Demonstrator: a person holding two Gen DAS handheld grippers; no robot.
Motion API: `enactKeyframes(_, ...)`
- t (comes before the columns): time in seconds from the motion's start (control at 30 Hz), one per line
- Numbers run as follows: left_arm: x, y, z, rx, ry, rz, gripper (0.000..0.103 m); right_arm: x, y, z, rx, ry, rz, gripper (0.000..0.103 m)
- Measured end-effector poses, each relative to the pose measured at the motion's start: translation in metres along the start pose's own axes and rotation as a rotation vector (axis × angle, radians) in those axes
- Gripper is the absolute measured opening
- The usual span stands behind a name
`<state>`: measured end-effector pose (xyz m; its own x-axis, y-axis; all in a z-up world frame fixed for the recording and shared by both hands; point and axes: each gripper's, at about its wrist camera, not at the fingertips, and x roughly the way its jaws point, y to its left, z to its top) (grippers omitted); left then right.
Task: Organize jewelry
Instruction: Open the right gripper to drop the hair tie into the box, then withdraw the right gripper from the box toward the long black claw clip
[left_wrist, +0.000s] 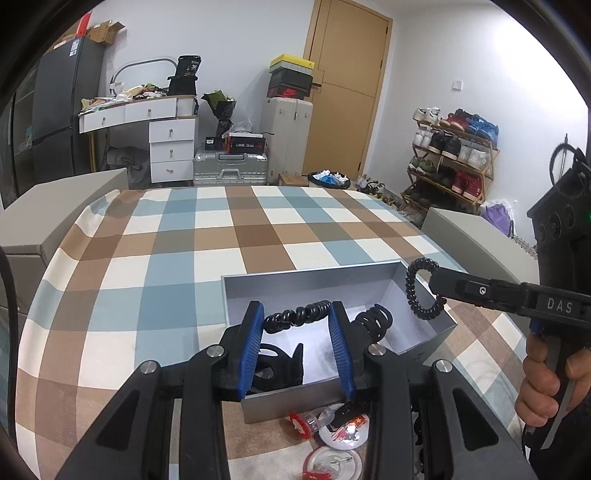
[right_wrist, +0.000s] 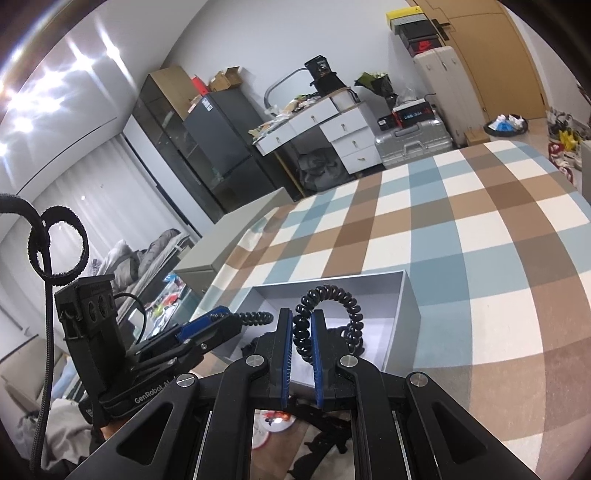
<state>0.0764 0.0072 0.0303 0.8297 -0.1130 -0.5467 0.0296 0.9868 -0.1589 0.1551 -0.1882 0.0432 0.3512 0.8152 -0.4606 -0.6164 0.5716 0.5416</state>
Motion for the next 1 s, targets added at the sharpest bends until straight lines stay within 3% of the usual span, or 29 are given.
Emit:
enactKeyframes(0.37,0.005,-0.007,-0.003,0.017,0.022,-0.012,0.031,0.004,0.0,-0.002,0.001,0.015,-0.02,0.012)
enactKeyframes(0.63,0.004,-0.01,-0.003,0.025,0.02,-0.013,0.038,0.001,0.004,-0.001,-0.009,0.003,-0.02,0.012)
enactKeyframes(0.7,0.004,-0.011,-0.003,0.032,0.024,-0.013,0.044,0.0,0.003,-0.001,-0.01,0.004,-0.022,0.012)
enactKeyframes(0.77,0.003,-0.012,-0.002,0.04,0.032,-0.007,0.068,0.001,0.004,0.0,-0.015,0.004,-0.035,0.014)
enactKeyframes(0.83,0.001,-0.012,-0.001,0.042,0.021,-0.012,0.076,0.0,0.005,0.0,-0.024,0.007,-0.052,0.015)
enactKeyframes(1.0,-0.008,-0.011,0.001,0.031,0.004,-0.02,0.084,-0.006,0.008,0.0,-0.037,0.006,-0.075,0.035)
